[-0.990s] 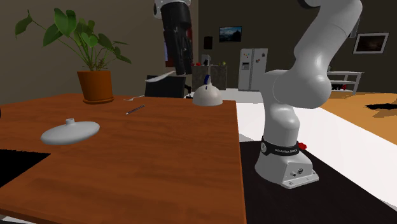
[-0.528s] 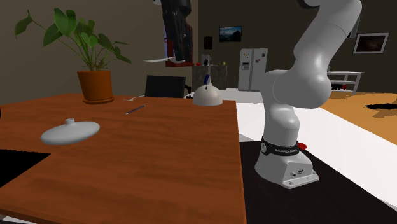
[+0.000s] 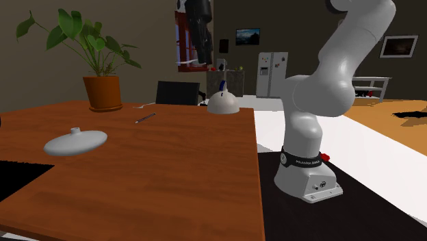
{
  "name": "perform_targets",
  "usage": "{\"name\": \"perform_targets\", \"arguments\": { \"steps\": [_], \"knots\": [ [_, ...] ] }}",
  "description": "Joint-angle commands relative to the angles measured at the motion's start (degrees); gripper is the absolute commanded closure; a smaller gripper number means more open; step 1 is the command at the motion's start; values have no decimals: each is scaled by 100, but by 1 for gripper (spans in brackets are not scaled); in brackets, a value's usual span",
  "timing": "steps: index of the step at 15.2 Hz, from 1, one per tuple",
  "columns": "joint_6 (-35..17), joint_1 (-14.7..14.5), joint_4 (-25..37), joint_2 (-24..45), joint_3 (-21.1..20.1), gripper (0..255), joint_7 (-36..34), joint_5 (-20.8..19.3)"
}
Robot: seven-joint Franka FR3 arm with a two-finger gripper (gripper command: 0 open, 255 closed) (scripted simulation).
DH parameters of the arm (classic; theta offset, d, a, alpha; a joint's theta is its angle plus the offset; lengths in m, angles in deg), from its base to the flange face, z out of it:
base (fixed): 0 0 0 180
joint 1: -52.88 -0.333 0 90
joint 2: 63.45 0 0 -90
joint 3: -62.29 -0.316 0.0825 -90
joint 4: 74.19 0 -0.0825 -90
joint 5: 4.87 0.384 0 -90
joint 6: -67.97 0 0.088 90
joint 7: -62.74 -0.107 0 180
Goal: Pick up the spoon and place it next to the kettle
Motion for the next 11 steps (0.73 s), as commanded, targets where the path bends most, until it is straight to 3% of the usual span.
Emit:
{"name": "perform_targets", "arguments": {
  "steps": [1,11],
  "knots": [
    [-11,90,-21,-9,216,255,274,-165],
    [57,491,416,260,1387,255,1706,-940]
  ]
}}
